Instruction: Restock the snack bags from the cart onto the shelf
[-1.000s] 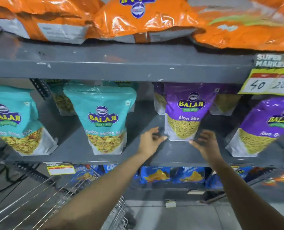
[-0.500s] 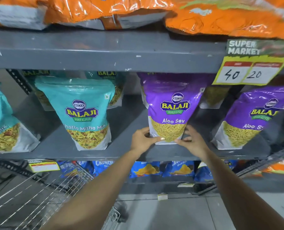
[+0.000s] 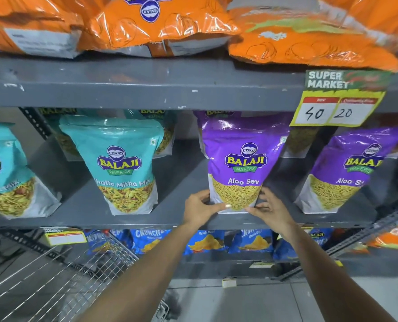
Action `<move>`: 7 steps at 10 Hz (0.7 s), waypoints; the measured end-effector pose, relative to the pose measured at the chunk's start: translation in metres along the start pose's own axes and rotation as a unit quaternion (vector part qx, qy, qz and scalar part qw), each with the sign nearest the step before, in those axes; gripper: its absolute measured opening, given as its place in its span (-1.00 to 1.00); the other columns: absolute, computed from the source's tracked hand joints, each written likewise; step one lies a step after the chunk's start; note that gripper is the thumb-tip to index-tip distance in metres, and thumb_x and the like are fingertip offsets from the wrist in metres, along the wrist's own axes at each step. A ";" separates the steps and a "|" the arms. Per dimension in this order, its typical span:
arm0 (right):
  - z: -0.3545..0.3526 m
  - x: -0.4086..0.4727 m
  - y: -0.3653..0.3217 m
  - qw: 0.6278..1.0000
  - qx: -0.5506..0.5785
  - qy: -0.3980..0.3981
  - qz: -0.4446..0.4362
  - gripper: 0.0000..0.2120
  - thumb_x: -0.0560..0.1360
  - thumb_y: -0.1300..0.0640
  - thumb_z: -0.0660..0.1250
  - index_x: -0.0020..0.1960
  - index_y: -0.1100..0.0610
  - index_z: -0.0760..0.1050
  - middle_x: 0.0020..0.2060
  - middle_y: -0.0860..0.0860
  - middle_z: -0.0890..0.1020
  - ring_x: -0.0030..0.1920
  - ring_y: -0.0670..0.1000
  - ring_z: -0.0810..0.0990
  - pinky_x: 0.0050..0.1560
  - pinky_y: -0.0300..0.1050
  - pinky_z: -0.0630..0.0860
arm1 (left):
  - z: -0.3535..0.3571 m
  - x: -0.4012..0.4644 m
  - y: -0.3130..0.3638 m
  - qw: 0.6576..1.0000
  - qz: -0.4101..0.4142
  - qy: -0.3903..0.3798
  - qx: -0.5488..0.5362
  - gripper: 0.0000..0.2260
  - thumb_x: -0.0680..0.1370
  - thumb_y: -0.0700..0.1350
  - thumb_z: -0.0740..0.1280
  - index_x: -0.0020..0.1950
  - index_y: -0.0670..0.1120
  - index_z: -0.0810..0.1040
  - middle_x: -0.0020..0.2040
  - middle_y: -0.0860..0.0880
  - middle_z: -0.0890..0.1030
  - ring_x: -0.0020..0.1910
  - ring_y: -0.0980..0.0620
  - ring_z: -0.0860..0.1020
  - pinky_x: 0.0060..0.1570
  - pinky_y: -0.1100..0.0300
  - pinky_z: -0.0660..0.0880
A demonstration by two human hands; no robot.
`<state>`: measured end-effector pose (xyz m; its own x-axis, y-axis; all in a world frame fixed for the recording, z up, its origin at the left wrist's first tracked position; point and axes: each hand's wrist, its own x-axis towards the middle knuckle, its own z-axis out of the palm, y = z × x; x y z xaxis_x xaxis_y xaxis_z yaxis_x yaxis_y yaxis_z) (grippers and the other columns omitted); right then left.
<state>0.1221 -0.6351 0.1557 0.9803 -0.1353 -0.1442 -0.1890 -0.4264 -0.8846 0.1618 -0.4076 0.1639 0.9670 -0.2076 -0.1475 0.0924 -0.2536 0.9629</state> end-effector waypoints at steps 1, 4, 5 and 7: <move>0.001 -0.002 -0.001 1.000 0.004 -0.001 -0.003 -0.40 0.33 0.04 0.54 0.29 -0.06 0.37 0.13 -0.03 0.63 0.03 -0.02 0.64 0.01 -0.18 0.53 | -0.001 0.000 0.000 1.000 0.001 -0.002 -0.011 -0.61 0.21 0.00 0.61 -0.01 -0.03 0.69 -0.01 0.05 0.73 -0.03 0.15 0.68 0.13 0.05 0.59; 0.002 -0.004 0.005 1.000 0.022 0.001 0.015 -0.30 0.25 -0.09 0.54 0.32 -0.08 0.37 0.15 0.03 0.63 0.09 0.01 0.62 0.16 -0.04 0.55 | 0.000 -0.002 0.003 1.000 0.002 -0.002 -0.011 -0.63 0.22 -0.02 0.62 -0.02 -0.05 0.69 -0.05 0.07 0.73 -0.04 0.15 0.68 0.07 0.17 0.60; 0.001 -0.008 0.001 0.999 0.034 0.001 0.032 -0.26 0.25 -0.04 0.56 0.36 -0.04 0.35 0.20 0.06 0.61 0.16 0.03 0.61 0.21 -0.05 0.52 | -0.001 -0.002 0.003 1.000 -0.003 -0.015 -0.009 -0.56 0.21 -0.01 0.62 0.04 -0.05 0.66 -0.01 0.07 0.72 0.00 0.17 0.66 0.12 0.17 0.57; 0.005 -0.041 -0.007 0.979 0.147 0.135 0.039 -0.33 0.33 0.26 0.53 0.37 0.12 0.37 0.28 0.16 0.54 0.25 0.07 0.55 0.30 0.02 0.49 | -0.018 -0.015 0.000 0.999 -0.024 -0.005 -0.035 -0.17 0.27 0.03 0.59 0.45 -0.13 0.32 0.35 0.08 0.48 0.35 0.10 0.46 0.40 0.07 0.38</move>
